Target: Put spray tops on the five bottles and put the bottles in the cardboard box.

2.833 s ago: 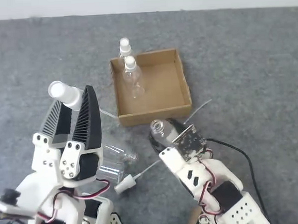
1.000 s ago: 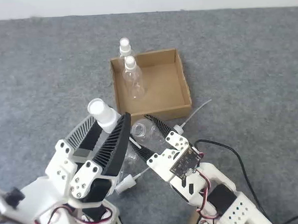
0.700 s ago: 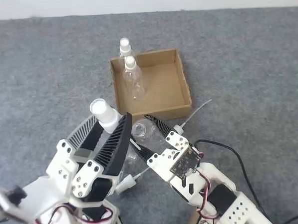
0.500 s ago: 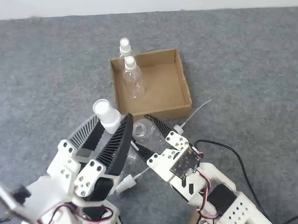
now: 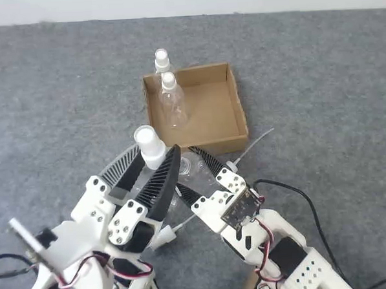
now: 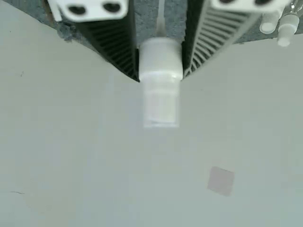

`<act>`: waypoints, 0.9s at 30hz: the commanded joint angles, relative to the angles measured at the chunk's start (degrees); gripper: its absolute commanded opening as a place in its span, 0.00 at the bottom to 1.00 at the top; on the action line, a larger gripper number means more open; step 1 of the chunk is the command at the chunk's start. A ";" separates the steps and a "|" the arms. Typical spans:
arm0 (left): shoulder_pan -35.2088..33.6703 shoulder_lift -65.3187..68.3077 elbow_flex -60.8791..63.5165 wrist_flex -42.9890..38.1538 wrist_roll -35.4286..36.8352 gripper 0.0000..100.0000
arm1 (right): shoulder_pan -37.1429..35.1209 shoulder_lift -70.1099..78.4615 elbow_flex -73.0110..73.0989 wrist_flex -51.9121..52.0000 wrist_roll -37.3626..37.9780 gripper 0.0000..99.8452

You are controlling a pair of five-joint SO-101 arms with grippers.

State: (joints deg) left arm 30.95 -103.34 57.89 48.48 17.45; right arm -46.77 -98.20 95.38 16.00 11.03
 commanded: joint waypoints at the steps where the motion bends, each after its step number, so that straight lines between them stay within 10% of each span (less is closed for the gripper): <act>1: -0.26 -0.97 -1.98 -0.53 -0.62 0.01 | 0.57 -0.57 1.32 -1.10 1.14 0.03; 27: -4.75 -0.97 0.84 -10.37 -0.09 0.01 | 0.22 -0.75 1.32 -1.10 1.14 0.03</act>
State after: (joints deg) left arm 26.20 -103.34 56.31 42.42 17.27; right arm -46.77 -98.20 95.38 16.00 11.03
